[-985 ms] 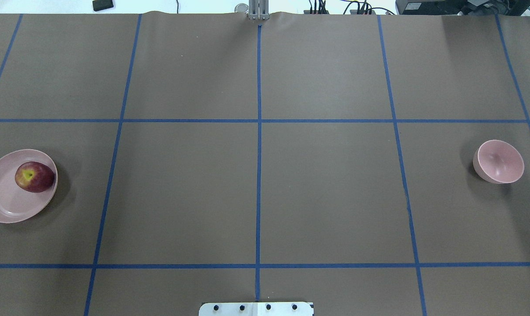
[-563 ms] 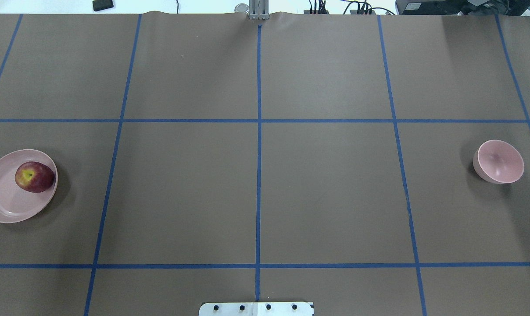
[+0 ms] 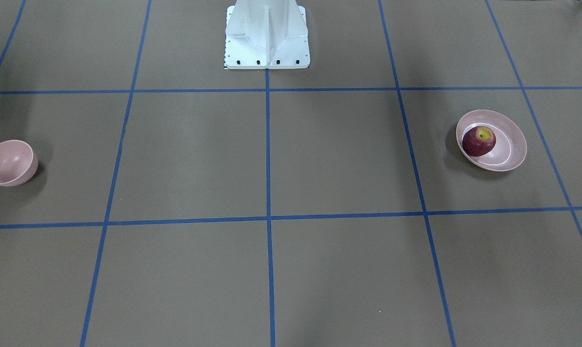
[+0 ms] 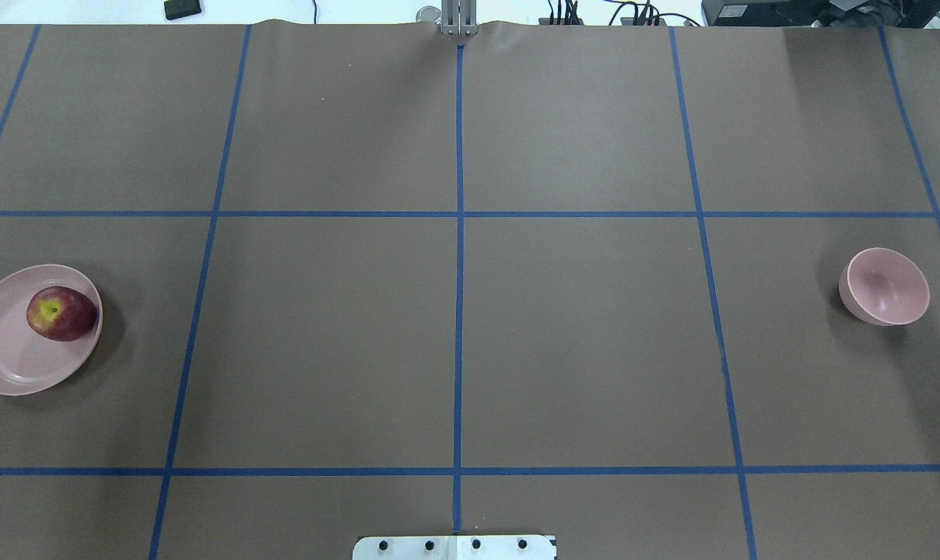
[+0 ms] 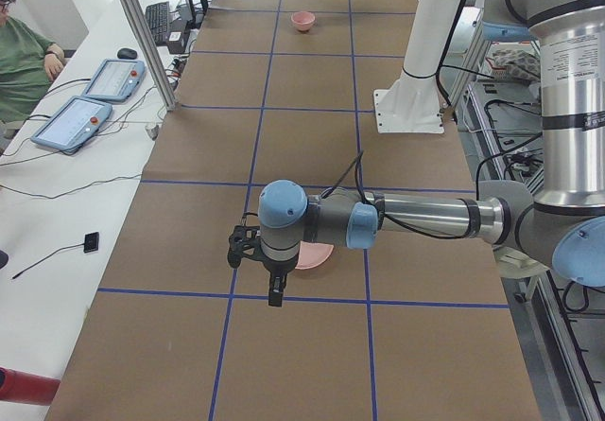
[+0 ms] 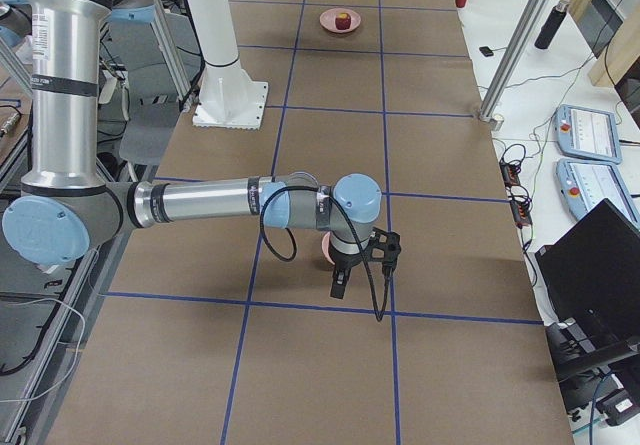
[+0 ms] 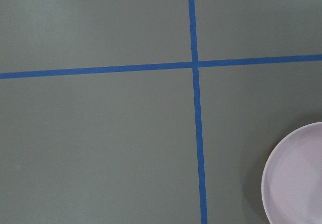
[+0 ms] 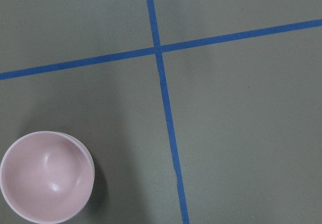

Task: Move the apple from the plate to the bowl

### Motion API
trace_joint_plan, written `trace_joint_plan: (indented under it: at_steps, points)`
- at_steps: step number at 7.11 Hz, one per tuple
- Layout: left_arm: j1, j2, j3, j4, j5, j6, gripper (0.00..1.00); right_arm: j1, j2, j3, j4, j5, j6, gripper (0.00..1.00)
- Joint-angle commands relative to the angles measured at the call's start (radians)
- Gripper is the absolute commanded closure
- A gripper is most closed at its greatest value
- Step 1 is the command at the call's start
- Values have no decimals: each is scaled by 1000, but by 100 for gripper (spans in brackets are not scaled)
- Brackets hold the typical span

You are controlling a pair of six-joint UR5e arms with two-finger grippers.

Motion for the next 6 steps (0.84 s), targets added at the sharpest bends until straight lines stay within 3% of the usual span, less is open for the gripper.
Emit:
trace_joint_plan:
  at_steps: [1, 2, 4, 6]
  points:
    - [2, 0, -9, -3, -1, 0, 1, -5, 34, -2, -3, -3, -1, 0]
    - [2, -18, -17, -6, -10, 0, 1, -8, 87, -17, -13, -13, -3, 0]
    - [16, -51, -3, -8, -7, -28, 1, -33, 77, -73, 35, 0, -6, 0]
    - [19, -55, 6, -11, -11, -77, 1, -101, 75, -77, 130, 86, 5, 0]
